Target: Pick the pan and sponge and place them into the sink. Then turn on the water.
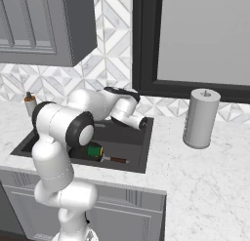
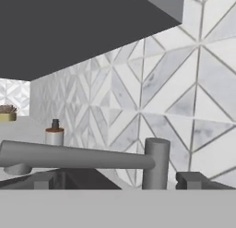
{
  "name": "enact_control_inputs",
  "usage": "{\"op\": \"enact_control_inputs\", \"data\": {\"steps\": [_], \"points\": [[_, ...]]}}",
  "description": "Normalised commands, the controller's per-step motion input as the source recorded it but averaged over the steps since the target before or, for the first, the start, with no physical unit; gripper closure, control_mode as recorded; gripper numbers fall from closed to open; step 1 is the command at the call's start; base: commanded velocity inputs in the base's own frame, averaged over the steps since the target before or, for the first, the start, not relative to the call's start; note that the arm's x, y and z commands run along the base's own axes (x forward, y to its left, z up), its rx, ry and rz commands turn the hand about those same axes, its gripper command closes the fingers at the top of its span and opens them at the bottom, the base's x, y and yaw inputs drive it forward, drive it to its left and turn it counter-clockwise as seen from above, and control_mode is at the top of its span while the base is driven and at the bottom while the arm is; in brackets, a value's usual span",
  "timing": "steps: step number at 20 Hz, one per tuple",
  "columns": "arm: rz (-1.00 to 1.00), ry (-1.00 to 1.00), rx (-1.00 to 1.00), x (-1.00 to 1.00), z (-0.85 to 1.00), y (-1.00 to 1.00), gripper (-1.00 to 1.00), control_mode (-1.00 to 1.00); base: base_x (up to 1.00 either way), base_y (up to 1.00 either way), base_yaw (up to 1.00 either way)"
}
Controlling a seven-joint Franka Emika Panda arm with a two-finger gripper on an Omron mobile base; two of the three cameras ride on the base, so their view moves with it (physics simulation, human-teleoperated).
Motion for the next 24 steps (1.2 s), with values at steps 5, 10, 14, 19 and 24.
{"op": "enact_control_inputs", "data": {"steps": [5, 10, 14, 19, 24], "points": [[0.02, -0.04, 0.02, 0.0, -0.05, 0.04, -1.0, -1.0, 0.0, 0.0, 0.0], [0.02, -0.06, 0.0, 0.0, 0.0, 0.14, -1.0, -1.0, 0.0, 0.0, 0.0], [0.0, -0.03, 0.0, 0.0, 0.0, 0.22, -1.0, -1.0, 0.0, 0.0, 0.0], [0.0, 0.0, 0.0, 0.03, -0.04, 0.19, -1.0, -1.0, 0.0, 0.0, 0.0], [0.0, 0.0, 0.0, 0.24, -0.01, 0.08, -1.0, -1.0, 0.0, 0.0, 0.0]]}}
